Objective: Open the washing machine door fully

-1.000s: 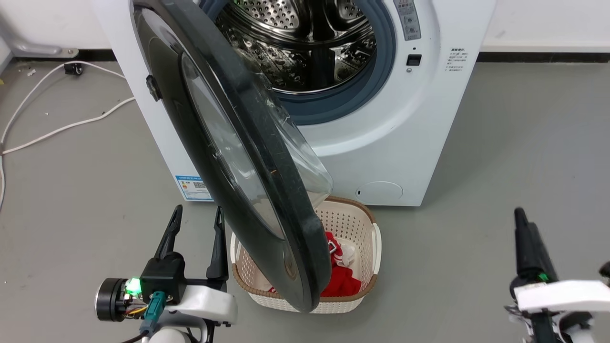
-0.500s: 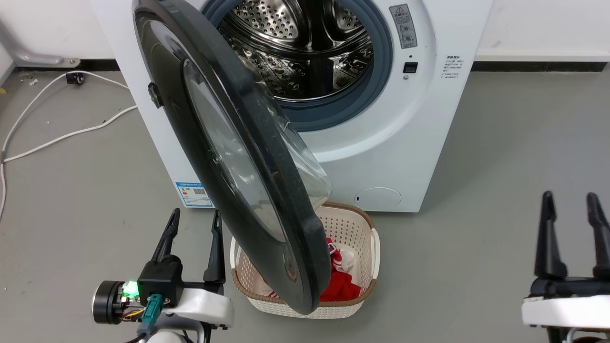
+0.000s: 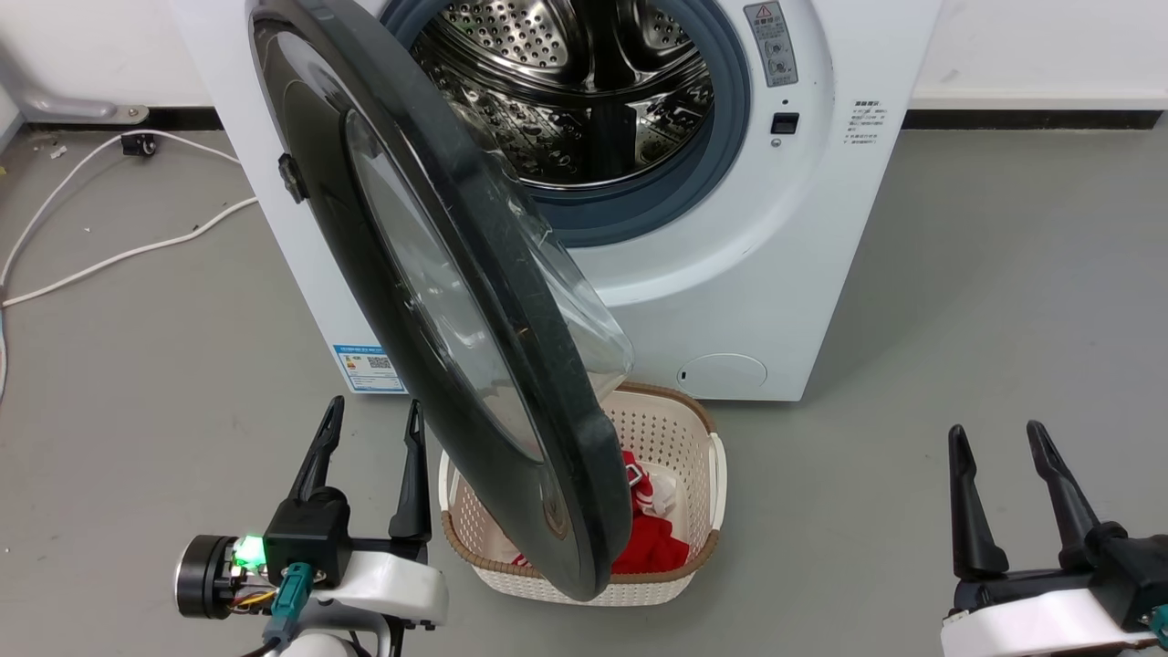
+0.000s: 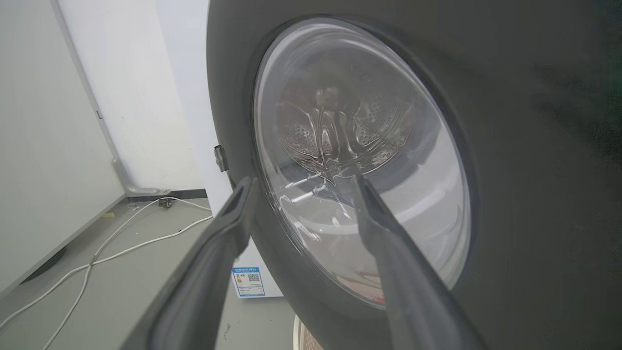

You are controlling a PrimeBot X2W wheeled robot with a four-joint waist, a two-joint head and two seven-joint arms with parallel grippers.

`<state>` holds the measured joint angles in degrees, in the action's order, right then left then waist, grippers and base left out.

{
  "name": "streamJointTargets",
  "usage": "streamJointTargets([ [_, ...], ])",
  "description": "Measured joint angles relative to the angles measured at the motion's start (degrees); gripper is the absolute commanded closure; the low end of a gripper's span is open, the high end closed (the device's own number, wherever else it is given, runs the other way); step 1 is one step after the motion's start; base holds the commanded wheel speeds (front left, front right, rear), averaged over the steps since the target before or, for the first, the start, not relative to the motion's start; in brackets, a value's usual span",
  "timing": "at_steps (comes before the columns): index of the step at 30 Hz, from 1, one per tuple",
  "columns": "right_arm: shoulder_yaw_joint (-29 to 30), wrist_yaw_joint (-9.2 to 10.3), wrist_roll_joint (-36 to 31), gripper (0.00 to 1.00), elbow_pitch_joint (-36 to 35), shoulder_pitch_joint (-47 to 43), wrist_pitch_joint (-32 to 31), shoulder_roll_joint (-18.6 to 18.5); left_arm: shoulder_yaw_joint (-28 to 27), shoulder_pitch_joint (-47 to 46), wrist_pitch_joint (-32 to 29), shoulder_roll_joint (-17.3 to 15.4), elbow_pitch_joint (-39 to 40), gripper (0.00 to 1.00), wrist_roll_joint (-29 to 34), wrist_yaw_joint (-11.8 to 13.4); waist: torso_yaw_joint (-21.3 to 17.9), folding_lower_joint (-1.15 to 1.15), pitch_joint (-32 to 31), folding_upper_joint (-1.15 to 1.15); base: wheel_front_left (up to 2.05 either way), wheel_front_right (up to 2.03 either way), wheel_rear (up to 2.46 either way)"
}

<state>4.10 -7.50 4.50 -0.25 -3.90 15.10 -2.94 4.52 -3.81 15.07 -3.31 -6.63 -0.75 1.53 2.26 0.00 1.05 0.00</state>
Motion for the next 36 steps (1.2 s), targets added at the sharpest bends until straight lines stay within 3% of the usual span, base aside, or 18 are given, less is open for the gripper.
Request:
streamJointTargets([
  [12,0.4,0.00,1.0,0.00,1.5,0.7,0.0,0.0,0.0,0.0,0.0,0.0,-0.2,0.00,0.0,0.0,-0.1,0.00,-0.1,0.00,0.00,0.00,0.00],
  [14,0.4,0.00,1.0,0.00,1.6,0.7,0.0,0.0,0.0,0.0,0.0,0.0,-0.1,1.00,0.0,0.0,-0.1,0.00,-0.1,0.00,0.00,0.00,0.00],
  [25,0.3,0.00,1.5,0.00,1.7,0.7,0.0,0.0,-0.3,-0.2,0.0,0.0,2.7,1.00,-0.6,0.0,0.0,0.00,0.2,0.00,0.00,0.00,0.00],
  [36,0.5,0.00,2.0,0.00,1.9,0.7,0.0,0.0,-0.6,-4.7,0.0,0.2,22.8,1.00,-0.2,1.2,0.2,0.00,0.4,0.00,0.00,0.00,0.00],
])
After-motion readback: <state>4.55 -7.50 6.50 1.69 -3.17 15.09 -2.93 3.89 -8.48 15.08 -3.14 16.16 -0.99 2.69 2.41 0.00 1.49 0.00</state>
